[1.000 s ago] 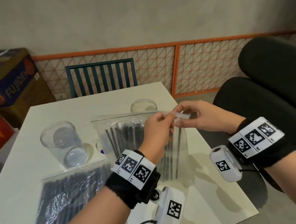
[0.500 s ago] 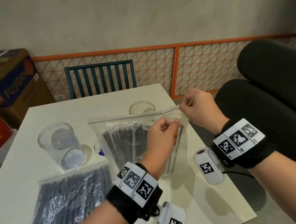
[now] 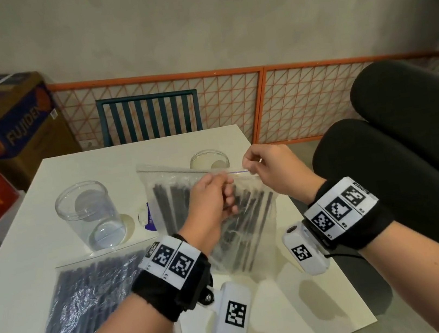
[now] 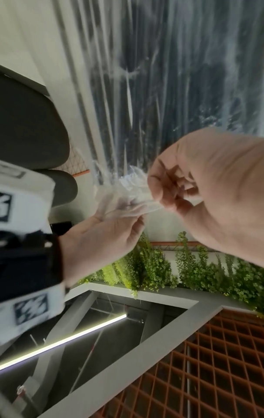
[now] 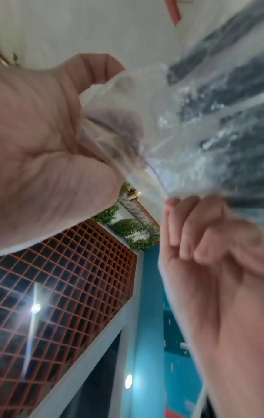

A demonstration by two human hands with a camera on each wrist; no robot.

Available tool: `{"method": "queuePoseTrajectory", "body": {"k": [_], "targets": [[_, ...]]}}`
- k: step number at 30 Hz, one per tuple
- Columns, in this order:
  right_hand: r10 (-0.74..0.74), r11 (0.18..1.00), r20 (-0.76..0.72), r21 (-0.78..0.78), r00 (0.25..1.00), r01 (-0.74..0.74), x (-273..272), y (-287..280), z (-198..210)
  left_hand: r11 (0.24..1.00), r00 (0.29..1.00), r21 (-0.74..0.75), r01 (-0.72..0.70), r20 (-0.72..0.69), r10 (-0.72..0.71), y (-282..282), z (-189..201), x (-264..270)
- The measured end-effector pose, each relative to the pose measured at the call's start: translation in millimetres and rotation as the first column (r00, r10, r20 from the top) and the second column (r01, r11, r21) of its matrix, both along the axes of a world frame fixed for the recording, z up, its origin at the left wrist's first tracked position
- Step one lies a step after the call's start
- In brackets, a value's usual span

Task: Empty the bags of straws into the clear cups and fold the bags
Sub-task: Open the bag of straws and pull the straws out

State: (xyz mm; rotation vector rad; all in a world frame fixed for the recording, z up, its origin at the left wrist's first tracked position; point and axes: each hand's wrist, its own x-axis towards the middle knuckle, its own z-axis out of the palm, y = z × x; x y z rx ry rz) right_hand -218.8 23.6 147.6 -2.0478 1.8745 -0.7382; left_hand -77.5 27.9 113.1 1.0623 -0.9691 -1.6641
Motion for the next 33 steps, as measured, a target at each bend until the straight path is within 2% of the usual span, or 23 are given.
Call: {"method": "queuePoseTrajectory", "body": {"k": [3,5,7,10,15,18,20,22,24,26,30,33], "targets": [[-0.129,0.991,-0.206,-0.066,0.970,0.117,3,-4,-1,0.999,0.999,-0.040,0.028,0.037,-0.027,10,-3,-1],[-0.101,0.992,-0.326,-0.111,0.940,0.068,12,-1,-2,0.998,0.998,-0.059,0.028,0.056,-0.025,12,-5,-1],[-0.030,0.997,-0.286,-0.078,0.958,0.008,23,3,-4,0.997,0.997,-0.061,0.048,0.067,-0.044,10,-5,0],[-0.046,0.998,-0.180,-0.048,0.983,0.038,31,5,-7,0.998,0.995,-0.012,0.063,0.081,-0.061,6,-1,6],[-0.055,0.997,-0.195,-0.066,0.979,0.043,32,4,-10,0.996,0.991,-0.011,-0.087,0.105,0.088,-10,0,25],[-0.136,0.989,-0.153,-0.071,0.979,0.126,31,-7,-6,0.998,0.995,-0.022,-0.055,0.088,0.057,-10,-3,28],[-0.185,0.982,-0.174,-0.076,0.967,0.174,33,-12,-6,1.000,0.998,-0.008,-0.015,0.064,0.015,-6,-7,27],[-0.148,0.988,-0.194,-0.074,0.970,0.136,39,-13,-10,1.000,0.998,-0.003,0.003,0.061,-0.003,-2,-11,26],[-0.054,0.997,-0.153,-0.064,0.987,0.044,48,-10,-14,1.000,0.997,-0.007,0.002,0.079,-0.001,0,-9,24],[-0.009,0.998,-0.089,-0.056,0.996,0.004,53,-8,-16,0.999,0.994,0.000,-0.038,0.105,0.038,-2,-4,24],[-0.019,0.997,-0.044,-0.072,0.999,0.016,53,-11,-19,0.980,0.969,-0.041,-0.193,0.150,0.197,-13,5,38],[-0.080,0.996,-0.003,-0.039,0.997,0.080,49,-21,-18,0.981,0.972,-0.060,-0.185,0.138,0.192,-14,4,44]]}}
